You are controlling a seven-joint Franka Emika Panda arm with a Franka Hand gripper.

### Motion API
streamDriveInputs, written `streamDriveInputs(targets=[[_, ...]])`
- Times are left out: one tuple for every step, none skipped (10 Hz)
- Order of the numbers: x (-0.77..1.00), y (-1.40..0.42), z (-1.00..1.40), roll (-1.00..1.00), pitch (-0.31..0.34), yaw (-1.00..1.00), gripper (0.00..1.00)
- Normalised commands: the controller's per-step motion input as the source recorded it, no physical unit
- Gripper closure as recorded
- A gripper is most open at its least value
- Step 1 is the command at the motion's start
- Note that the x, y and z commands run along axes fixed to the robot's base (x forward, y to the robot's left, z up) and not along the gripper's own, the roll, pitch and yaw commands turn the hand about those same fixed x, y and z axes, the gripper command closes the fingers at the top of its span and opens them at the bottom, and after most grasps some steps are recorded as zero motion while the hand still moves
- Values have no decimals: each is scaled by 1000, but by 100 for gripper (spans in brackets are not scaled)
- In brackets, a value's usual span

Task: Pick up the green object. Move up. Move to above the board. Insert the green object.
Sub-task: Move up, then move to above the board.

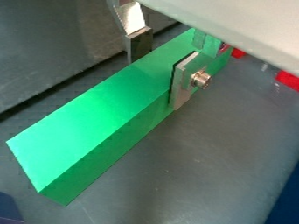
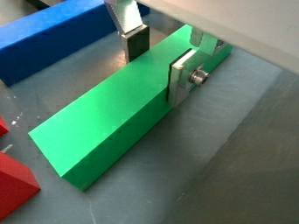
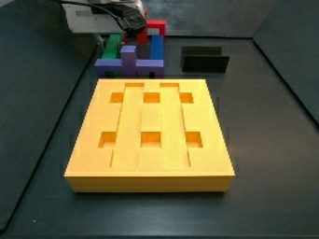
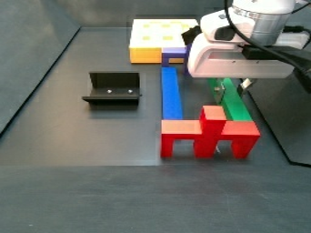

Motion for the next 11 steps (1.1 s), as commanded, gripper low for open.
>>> streamDriveInputs(targets=[[45,46,761,8,11,-85,100],[19,49,617,12,32,-84,100],[14,35,244,42,9,-43,100],[0,0,1400,0,0,0,100],[-14,-5,1400,-9,20,25,100],[-51,-6,1400,8,68,16,100],[-33,4,1400,46,51,13,100],[6,-1,1400,38,57,10,100],[18,2,1400,4,86,4,100],[-4,1,1400,-5,88,2,100],[12,-2,684,4,65,2,100]])
